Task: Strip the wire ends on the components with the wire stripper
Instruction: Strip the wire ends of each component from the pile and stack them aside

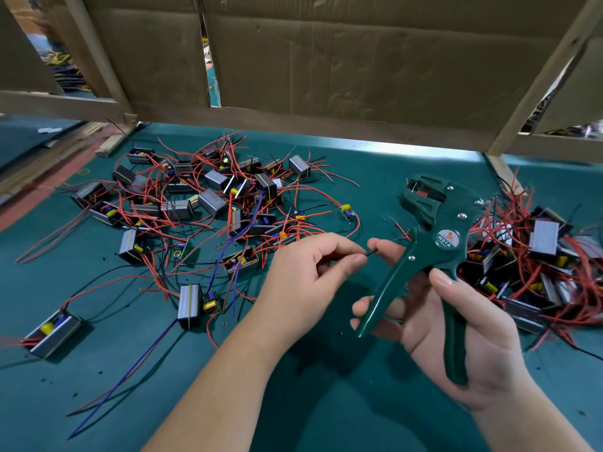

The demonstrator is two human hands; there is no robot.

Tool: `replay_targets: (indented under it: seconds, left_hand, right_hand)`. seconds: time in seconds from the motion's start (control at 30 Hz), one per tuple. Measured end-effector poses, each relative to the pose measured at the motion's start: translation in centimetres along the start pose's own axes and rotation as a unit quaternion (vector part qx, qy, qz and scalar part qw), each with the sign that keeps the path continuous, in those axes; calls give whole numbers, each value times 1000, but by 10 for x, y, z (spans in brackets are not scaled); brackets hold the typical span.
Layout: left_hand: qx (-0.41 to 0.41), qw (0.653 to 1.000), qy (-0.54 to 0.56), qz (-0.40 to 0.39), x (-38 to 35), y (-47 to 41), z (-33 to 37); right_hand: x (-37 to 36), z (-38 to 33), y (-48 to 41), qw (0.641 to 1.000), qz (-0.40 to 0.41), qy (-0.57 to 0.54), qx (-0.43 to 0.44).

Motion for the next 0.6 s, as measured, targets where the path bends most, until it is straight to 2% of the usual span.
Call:
replay_targets:
  seconds: [0.1, 0.2, 0.33, 0.4, 0.47, 0.6]
  left_hand:
    - [-5, 999, -8, 44, 7, -1, -2]
    - [-15, 996, -22, 81, 20, -4, -4]
    - [-33, 994, -47, 93, 29, -7, -6]
    - [-11, 994, -22, 107, 29, -7, -8]
    - [16, 993, -1, 120, 27, -6, -11]
    - [30, 990, -1, 139, 27, -5, -6]
  right_hand:
    - [4, -4, 1, 1000, 0, 1, -5]
    - [11, -8, -1, 998, 48, 24, -28]
    - [17, -1, -2, 985, 121, 32, -120]
    - [14, 6, -1, 979, 103, 47, -171]
    - [6, 13, 1, 978, 49, 41, -197]
    - [-9, 21, 5, 982, -36, 41, -179]
Point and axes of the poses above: each hand's wrist, its own y-axis away from the middle knuckle, its own x-axis out of the back of the hand, z = x × y, the point moved 3 cm from there along -y, towards the middle knuckle, and after that the axes turned 11 degrees about -y, right-handed, at the moved point
